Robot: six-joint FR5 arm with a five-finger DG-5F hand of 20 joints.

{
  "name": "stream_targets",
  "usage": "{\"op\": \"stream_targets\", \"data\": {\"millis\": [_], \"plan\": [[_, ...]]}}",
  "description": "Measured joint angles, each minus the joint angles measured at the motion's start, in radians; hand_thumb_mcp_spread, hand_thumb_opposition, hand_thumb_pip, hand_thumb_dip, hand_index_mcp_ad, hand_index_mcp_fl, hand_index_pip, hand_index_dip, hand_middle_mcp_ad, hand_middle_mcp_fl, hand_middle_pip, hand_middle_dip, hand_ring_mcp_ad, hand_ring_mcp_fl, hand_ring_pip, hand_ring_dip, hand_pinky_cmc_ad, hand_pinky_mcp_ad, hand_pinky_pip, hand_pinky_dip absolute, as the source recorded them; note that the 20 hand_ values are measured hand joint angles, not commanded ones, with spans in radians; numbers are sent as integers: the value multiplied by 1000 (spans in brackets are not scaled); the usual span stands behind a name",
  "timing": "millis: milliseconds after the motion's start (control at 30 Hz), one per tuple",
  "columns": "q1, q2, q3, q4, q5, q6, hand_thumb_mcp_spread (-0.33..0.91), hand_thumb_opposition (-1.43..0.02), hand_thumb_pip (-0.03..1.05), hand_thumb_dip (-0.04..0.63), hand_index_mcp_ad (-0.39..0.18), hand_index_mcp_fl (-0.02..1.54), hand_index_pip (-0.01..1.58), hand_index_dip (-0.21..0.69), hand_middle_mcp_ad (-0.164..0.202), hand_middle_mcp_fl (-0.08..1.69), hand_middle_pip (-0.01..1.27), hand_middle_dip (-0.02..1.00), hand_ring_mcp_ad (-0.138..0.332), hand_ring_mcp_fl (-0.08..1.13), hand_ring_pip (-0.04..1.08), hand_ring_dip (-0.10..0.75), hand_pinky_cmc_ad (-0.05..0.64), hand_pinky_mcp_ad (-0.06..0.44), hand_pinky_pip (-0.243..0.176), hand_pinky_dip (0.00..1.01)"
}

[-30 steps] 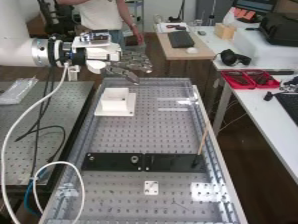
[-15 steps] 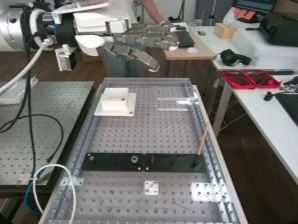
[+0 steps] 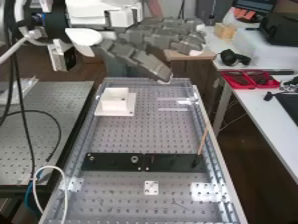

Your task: Grab the larger nut and place it in the white container

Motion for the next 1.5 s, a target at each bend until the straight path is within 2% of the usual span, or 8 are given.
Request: {"op": "stream_targets", "data": {"millis": [167,433,667,1500], "plan": [[-11,-19,15,-20,1,-7,63,-771,609,77,-138,54,117,-141,73,12,124,222,168,5,79,93,496,356,-140,435],[-12,-27,18,-40,0,-27,63,-771,614,80,-141,51,117,-141,70,12,126,222,164,5,79,93,496,360,-140,435],[-7,-13,7,-34,1,-38,63,-771,618,80,-148,51,117,-175,68,12,124,222,164,5,79,93,496,356,-140,419],[-8,22,-31,-43,2,-49,51,-791,642,77,-136,51,117,-175,70,9,126,222,168,5,80,93,494,356,-140,419]]}}
